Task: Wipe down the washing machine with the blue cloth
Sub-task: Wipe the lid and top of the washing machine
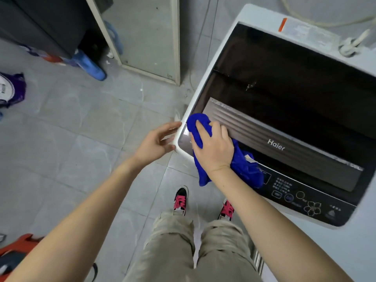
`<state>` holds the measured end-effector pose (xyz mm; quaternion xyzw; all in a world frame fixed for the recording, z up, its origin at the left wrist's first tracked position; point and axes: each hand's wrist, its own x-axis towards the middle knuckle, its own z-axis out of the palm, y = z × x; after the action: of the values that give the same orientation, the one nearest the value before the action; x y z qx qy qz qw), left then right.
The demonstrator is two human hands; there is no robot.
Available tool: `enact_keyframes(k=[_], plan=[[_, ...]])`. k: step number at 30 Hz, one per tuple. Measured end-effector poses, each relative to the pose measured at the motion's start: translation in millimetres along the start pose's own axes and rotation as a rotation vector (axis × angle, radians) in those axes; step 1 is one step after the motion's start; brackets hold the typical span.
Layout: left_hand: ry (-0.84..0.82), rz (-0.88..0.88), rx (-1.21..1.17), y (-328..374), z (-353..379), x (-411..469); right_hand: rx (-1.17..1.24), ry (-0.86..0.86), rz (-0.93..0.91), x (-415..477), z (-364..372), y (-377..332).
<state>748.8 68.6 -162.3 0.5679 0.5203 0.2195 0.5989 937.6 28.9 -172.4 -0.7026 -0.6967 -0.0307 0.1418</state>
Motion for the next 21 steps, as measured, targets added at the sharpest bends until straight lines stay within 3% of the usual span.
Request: enact_keyframes(k=[4, 10, 14, 21], plan=[[0.101, -0.099, -0.136, -1, -10, -1, -0.001, -0.077, -0.063, 20, 8, -42], [0.273, 0.036, 0.221, 7, 2, 0, -0.033, -0.079, -0.141, -15, -3, -12], [0.201, 0.253, 0.450, 14, 25, 1, 0.005, -0.010, -0.001, -59, -19, 55], [0.196, 0.154, 0.406, 4, 52, -4, 0.063, -0.047, 0.397, -131, -73, 175]])
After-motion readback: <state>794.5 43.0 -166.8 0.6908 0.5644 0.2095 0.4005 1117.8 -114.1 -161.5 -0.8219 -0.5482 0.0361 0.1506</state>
